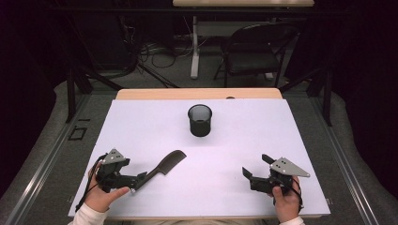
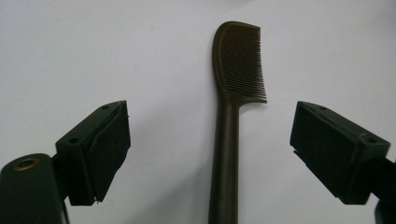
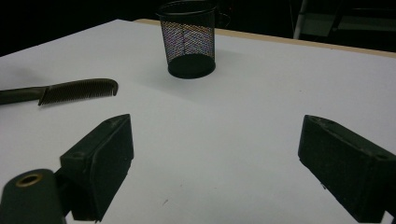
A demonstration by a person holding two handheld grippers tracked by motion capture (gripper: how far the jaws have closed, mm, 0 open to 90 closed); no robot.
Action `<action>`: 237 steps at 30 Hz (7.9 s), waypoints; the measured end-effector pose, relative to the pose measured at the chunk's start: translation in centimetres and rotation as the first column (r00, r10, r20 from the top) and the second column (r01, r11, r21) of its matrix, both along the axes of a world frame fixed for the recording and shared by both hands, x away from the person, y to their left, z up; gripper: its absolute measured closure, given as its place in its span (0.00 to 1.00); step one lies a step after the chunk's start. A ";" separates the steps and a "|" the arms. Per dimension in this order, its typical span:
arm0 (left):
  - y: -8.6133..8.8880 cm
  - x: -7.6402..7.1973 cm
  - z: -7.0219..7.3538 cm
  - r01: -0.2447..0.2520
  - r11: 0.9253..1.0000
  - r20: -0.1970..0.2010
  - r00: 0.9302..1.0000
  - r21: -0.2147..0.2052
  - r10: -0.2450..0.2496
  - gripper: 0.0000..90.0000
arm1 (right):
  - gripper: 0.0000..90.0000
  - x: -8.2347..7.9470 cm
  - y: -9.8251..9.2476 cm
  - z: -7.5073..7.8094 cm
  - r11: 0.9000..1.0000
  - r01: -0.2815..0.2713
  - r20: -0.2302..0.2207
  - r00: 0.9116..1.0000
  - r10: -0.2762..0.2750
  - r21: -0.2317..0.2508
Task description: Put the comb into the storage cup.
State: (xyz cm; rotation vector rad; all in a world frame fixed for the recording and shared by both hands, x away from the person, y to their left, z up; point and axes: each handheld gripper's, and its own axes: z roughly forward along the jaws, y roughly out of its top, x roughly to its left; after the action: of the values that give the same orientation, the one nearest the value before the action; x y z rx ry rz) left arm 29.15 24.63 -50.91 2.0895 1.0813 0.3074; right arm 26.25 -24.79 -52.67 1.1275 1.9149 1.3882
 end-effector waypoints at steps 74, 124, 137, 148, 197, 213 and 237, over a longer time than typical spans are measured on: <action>-2.6 2.9 2.2 0.091 0.973 -0.216 0.975 0.212 -0.044 0.01 | 0.12 0.1 0.3 -0.2 1.000 -0.008 -0.015 1.000 0.008 -0.007; -4.9 4.3 0.0 0.204 0.911 -0.368 0.928 0.360 -0.062 0.33 | 0.13 0.2 0.3 -0.4 1.000 -0.020 -0.028 0.999 0.020 -0.013; -5.5 4.4 -0.4 0.248 0.881 -0.388 0.918 0.402 -0.081 0.46 | 0.14 0.2 0.3 -0.4 1.000 -0.024 -0.032 0.999 0.023 -0.020; -5.7 4.3 -0.6 0.268 0.875 -0.389 0.916 0.404 -0.101 0.60 | 0.15 0.2 0.3 -0.4 0.999 -0.024 -0.034 0.999 0.023 -0.022; -6.3 4.1 -1.5 0.304 0.843 -0.438 0.894 0.444 -0.092 0.77 | 0.16 0.3 0.3 -0.5 0.999 -0.029 -0.037 0.999 0.028 -0.024; -6.2 4.1 -1.6 0.285 0.853 -0.436 0.897 0.437 -0.077 0.80 | 0.16 0.3 0.4 -0.5 0.999 -0.028 -0.039 0.999 0.027 -0.025; -5.9 4.3 -1.5 0.273 0.869 -0.447 0.892 0.414 -0.068 0.81 | 0.16 0.3 0.4 -0.5 0.999 -0.032 -0.041 0.999 0.031 -0.029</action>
State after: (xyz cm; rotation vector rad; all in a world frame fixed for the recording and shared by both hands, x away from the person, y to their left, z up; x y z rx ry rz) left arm 33.47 18.77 -52.45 2.7650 1.1257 0.0173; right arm 26.59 -24.39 -53.22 1.1242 1.9833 1.3592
